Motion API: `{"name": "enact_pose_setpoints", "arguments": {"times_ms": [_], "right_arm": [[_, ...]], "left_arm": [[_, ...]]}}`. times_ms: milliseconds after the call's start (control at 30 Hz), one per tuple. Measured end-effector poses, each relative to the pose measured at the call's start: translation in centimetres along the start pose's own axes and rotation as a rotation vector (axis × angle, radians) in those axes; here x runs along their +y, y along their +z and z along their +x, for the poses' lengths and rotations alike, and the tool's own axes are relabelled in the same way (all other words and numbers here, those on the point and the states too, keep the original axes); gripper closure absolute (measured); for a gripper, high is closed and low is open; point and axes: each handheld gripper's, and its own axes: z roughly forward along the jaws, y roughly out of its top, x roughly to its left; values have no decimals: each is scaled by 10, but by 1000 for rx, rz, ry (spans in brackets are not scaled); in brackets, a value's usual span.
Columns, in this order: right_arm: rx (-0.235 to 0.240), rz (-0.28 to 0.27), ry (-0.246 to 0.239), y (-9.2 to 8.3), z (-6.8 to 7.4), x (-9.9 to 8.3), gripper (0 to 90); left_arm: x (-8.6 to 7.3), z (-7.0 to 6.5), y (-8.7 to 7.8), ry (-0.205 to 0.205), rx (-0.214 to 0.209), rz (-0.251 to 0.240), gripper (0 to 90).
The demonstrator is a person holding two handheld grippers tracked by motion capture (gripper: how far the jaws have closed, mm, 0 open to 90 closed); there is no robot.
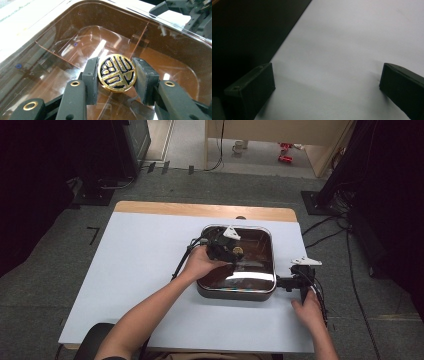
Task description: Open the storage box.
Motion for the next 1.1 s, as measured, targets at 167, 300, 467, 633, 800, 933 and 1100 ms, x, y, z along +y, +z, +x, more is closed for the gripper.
{"name": "enact_pose_setpoints", "arguments": {"times_ms": [167, 300, 467, 633, 800, 933, 1100], "right_arm": [[0, -1, -1, 0, 0, 0, 0], [0, -1, -2, 0, 0, 0, 0], [1, 0, -1, 0, 0, 0, 0], [0, 1, -1, 0, 0, 0, 0], [1, 0, -1, 0, 0, 0, 0], [0, 0, 0, 0, 0, 0, 0], [2, 1, 1, 0, 0, 0, 0]], "left_arm": [[7, 1, -15, -17, -21, -21, 588], [13, 1, -33, -21, -14, -43, 588], [13, 5, -53, -25, 4, -62, 589], [5, 17, -82, -60, 44, -77, 589], [-5, 26, -105, -90, 75, -89, 589], [-15, 33, -125, -108, 111, -94, 589], [-33, 45, -152, -151, 166, -96, 589]]}}
